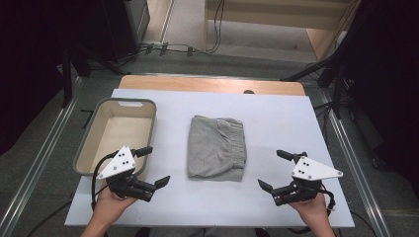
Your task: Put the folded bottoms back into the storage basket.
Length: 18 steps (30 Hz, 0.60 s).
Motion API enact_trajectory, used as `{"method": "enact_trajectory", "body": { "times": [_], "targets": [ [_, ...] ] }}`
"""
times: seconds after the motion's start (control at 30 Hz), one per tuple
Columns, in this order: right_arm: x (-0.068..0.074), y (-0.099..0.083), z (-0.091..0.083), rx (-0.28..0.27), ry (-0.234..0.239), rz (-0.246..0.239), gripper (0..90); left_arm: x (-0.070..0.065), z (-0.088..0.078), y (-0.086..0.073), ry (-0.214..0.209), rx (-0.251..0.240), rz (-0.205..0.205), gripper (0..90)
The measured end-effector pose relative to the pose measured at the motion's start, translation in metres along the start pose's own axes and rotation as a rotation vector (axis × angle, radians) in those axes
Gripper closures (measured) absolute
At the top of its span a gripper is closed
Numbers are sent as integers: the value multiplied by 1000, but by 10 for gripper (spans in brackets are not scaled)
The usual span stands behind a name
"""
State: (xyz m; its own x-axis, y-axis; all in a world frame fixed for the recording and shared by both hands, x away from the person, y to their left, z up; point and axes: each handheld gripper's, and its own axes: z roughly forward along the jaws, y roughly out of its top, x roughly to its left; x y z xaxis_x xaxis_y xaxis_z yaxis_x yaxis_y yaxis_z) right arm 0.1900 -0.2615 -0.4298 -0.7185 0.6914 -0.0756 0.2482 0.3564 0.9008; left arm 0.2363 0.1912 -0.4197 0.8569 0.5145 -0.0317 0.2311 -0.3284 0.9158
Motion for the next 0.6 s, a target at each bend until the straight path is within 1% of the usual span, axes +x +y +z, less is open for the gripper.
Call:
{"method": "enact_trajectory", "body": {
  "times": [0.07, 0.1, 0.17, 0.2, 0.3, 0.37, 0.43, 0.6],
  "targets": [
    [0, 0, 1, -1, 2, -1, 0, 0, 0, 0, 0, -6, -4, 0],
    [0, -1, 2, 6, 0, -12, 0, 1, -1, 0, -3, -9, -6, 0],
    [0, -1, 2, 7, 0, -19, 0, 1, -2, 0, -5, -7, -7, 0],
    [1, 0, 4, 14, -4, -37, 0, 0, -2, -1, 1, -2, -9, 0],
    [2, 0, 5, 18, -3, -45, 0, 0, -3, -1, 0, -4, -5, 0],
    [3, 0, 7, 28, -6, -63, 0, 1, -3, 0, -1, -10, -8, 0],
    [4, 0, 8, 32, -4, -63, 0, 0, -3, 0, -3, -13, -8, 0],
    [7, 0, 14, 51, -6, -101, 0, 0, -3, 0, -3, -7, -6, 0]
  ]
}}
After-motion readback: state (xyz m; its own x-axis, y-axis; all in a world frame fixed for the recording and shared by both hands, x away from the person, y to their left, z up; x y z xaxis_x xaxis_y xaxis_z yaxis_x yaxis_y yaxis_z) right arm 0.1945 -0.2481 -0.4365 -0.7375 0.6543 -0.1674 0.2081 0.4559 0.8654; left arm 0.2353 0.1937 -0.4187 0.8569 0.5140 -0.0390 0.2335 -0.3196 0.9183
